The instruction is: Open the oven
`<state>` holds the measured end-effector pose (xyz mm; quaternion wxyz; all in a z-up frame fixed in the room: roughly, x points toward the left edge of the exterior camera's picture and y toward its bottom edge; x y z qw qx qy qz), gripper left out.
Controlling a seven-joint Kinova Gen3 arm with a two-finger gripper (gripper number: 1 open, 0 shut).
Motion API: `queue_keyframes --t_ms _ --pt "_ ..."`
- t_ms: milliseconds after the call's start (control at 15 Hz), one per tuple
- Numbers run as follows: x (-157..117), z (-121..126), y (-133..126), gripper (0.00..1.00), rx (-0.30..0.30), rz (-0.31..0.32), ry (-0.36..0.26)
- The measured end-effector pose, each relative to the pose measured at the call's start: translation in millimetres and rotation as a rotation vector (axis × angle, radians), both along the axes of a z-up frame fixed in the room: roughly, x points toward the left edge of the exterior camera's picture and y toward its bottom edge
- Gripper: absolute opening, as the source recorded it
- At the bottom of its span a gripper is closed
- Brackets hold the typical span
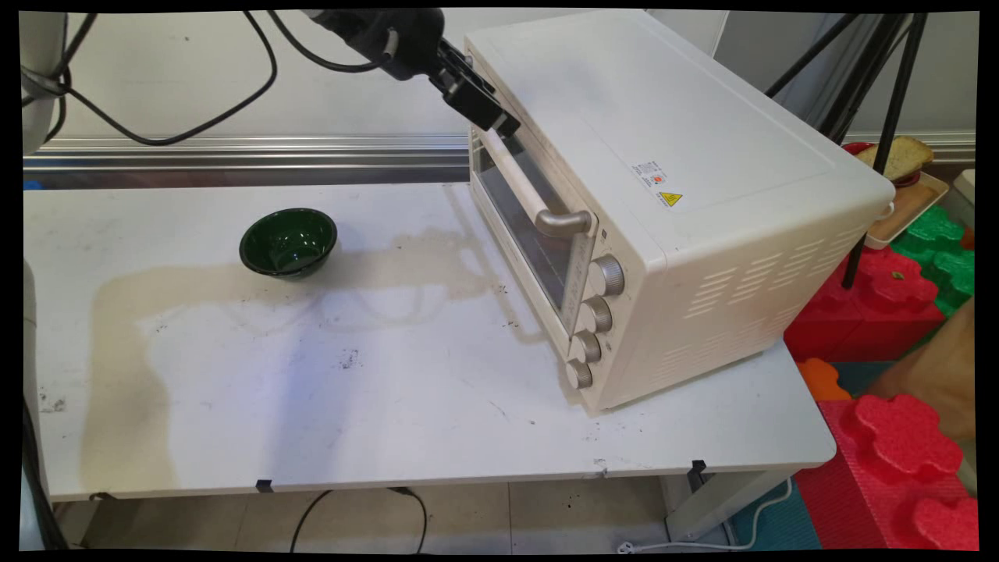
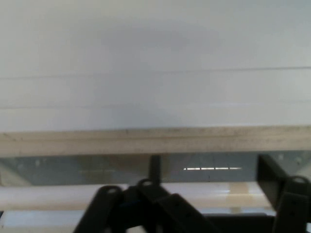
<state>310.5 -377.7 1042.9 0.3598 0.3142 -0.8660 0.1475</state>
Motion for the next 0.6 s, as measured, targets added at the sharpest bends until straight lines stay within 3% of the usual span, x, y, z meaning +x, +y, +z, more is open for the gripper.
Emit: queue_keyframes --t_ms 600 --pt "-11.8 -9.0 -11.9 0.0 0.004 -0.022 -0.022"
